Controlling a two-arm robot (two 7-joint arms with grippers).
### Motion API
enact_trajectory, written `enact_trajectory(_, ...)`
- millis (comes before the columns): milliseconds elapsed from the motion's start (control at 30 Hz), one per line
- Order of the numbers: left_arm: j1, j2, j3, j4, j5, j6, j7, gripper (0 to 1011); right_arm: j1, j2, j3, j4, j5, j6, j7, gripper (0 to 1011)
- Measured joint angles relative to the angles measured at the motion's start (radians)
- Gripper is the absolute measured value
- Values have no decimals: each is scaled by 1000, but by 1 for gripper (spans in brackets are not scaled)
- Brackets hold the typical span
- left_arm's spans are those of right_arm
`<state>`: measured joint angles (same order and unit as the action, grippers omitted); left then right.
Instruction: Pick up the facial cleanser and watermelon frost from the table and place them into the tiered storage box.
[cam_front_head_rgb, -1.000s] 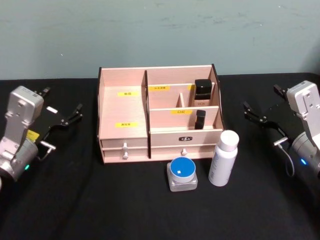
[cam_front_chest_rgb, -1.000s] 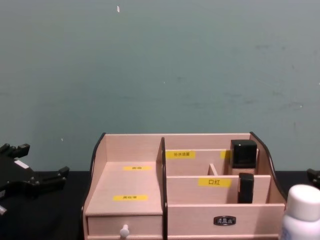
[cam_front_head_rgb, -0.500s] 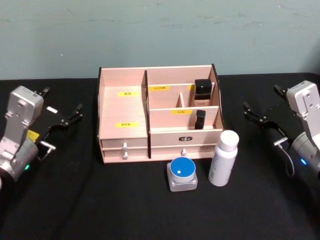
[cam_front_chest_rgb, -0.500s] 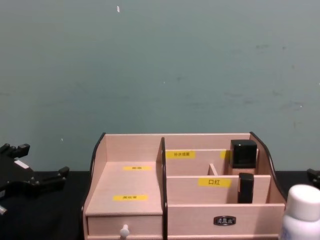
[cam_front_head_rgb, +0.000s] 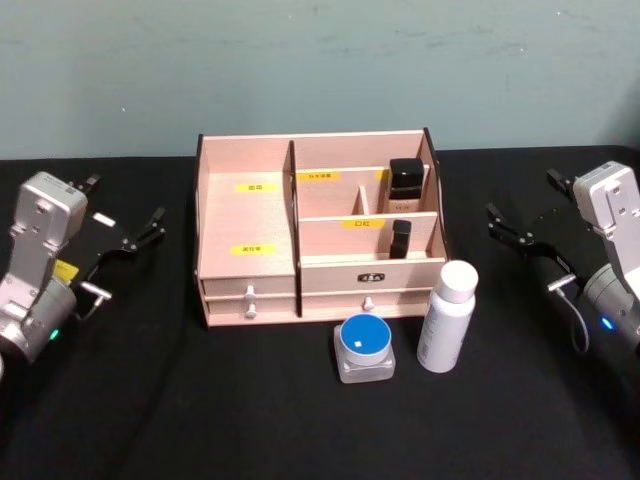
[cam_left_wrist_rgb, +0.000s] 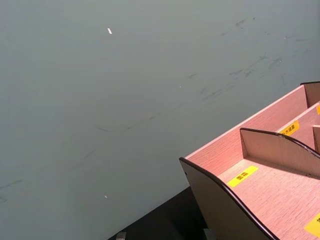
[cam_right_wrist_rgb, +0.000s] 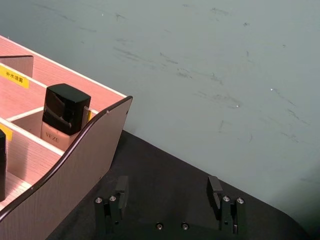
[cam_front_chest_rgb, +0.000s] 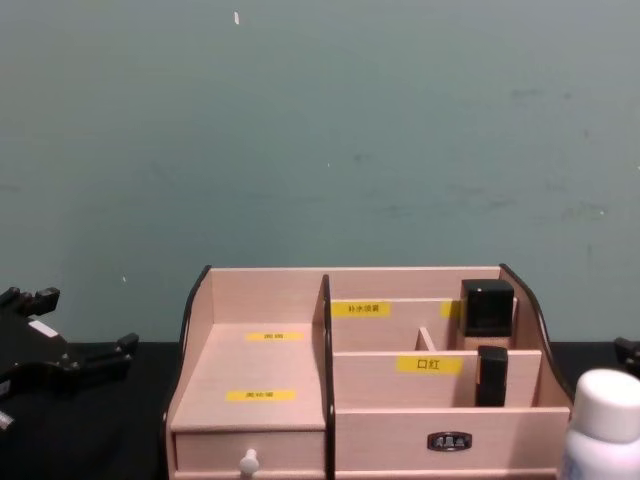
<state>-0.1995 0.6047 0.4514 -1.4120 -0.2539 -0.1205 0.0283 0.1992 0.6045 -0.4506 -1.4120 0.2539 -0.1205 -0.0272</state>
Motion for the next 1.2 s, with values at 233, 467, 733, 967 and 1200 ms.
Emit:
enact_trajectory(233, 0, 0, 0, 0, 0, 0, 0, 1001, -27, 8, 30, -32, 17, 3, 29, 1002)
enact_trajectory(467, 0, 0, 0, 0, 0, 0, 0, 1001, -81, 40, 78, -129, 48, 12, 51, 1002)
enact_trajectory(733, 0, 0, 0, 0, 0, 0, 0, 1001, -198, 93, 162, -306, 130, 23, 92, 1002)
enact_trajectory(967, 0, 0, 0, 0, 0, 0, 0, 1001, -305, 129, 215, -426, 192, 43, 133, 1002)
enact_trajectory(1200, 0, 0, 0, 0, 0, 0, 0, 1001, -417, 165, 260, -523, 237, 71, 163, 1002)
